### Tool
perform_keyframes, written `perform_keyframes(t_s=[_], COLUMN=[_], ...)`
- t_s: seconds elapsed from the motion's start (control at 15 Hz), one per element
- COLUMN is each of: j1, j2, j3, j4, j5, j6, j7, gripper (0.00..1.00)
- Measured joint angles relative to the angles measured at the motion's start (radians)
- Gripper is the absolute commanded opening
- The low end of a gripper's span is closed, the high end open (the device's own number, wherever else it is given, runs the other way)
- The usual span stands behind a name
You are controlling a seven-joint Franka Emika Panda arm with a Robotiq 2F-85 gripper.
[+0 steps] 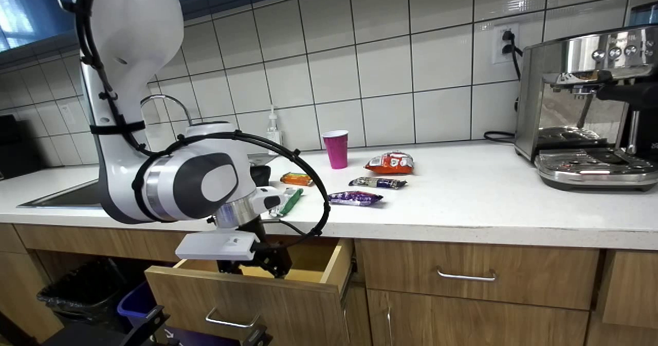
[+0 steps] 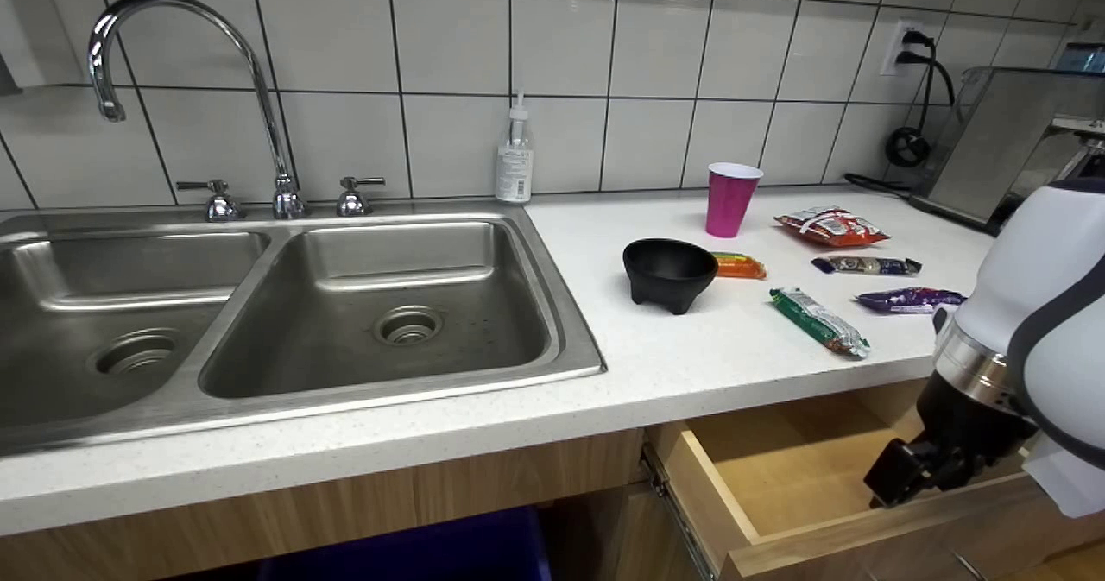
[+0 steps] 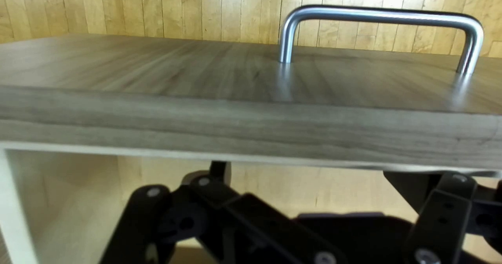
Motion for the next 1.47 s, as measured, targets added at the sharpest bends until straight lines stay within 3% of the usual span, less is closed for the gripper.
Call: perform_keyframes(t_s=[1.47], j1=[-0.015], j2=[0.0], j3=[0.011], j4=[0.0], j5=[-0.001], j6=[-0.094], j7=[0.001], gripper=[1.0])
